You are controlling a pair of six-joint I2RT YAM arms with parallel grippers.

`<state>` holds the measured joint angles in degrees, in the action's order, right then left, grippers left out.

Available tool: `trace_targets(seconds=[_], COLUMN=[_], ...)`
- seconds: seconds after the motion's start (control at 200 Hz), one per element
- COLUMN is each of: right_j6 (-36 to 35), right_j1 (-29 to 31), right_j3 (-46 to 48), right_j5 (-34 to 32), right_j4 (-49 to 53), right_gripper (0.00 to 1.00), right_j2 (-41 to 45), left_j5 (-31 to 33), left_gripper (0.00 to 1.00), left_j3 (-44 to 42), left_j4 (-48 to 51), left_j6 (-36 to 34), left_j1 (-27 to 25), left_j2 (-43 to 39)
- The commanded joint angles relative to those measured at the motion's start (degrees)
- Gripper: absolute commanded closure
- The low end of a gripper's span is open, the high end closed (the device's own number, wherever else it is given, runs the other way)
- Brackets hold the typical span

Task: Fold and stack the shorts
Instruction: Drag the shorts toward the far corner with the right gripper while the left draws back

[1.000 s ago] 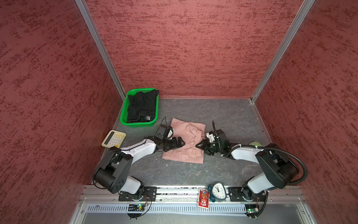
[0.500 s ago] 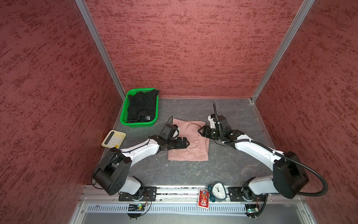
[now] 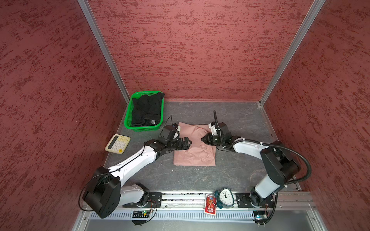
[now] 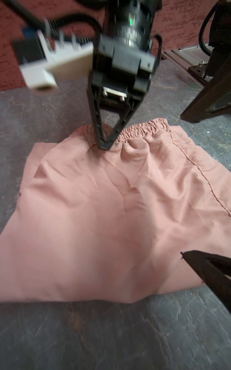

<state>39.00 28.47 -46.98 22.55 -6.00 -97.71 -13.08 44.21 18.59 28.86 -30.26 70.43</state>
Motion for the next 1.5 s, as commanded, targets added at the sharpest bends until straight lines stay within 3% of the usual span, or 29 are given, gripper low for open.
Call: trace_targets(seconds=[0.0, 0.311, 0.446, 0.521, 0.686, 0.877, 1.062, 1.207, 1.378, 1.498], right_j6=[1.2, -15.7, -19.2, -17.6, -9.3, -4.4, -4.4, -8.7, -10.7, -11.2], right_j1=[-3.5, -4.7, -0.4, 3.8, 12.6, 14.9, 9.0, 3.7, -6.0, -13.6], right_j3=[2.0, -12.8, -20.1, -23.8, -22.8, -17.8, -12.9, -13.8, -12.8, -12.4], right_j5=[2.7, -9.7, -22.2, -26.4, -24.0, -21.8, -18.9, -21.9, -22.5, -19.4], right_j4=[-5.6, 17.0, 28.8, 34.6, 34.2, 29.1, 22.4, 25.7, 24.1, 21.3], right_gripper=[0.75, 0.56, 0.49, 0.5, 0.54, 0.59, 0.66, 0.67, 0.67, 0.64], right_j2=[-2.4, 0.5, 3.4, 2.9, 1.5, -3.3, -5.9, -8.1, -7.9, -6.4], left_j5=[0.4, -0.7, 0.7, 3.1, 4.0, 4.4, 4.1, 3.7, 3.6, 3.9], left_gripper=[0.01, 0.01, 0.01, 0.01, 0.01, 0.01, 0.01, 0.01, 0.0, 0.01], left_j3=[-1.8, -0.6, 2.1, 4.0, 4.7, 3.4, 3.3, 2.8, 2.5, 2.0], left_j4=[1.6, 4.1, 6.3, 8.1, 9.0, 9.7, 10.0, 9.6, 9.7, 9.7], left_j6=[-0.7, -1.9, -4.0, -4.8, -5.7, -5.7, -5.5, -5.1, -5.4, -6.0], left_j1=[2.2, 6.7, 7.4, 7.3, 7.9, 9.0, 9.5, 9.8, 10.0, 10.7], left_j2=[-2.6, -6.8, -6.6, -6.4, -7.9, -8.9, -9.2, -8.7, -8.7, -9.1])
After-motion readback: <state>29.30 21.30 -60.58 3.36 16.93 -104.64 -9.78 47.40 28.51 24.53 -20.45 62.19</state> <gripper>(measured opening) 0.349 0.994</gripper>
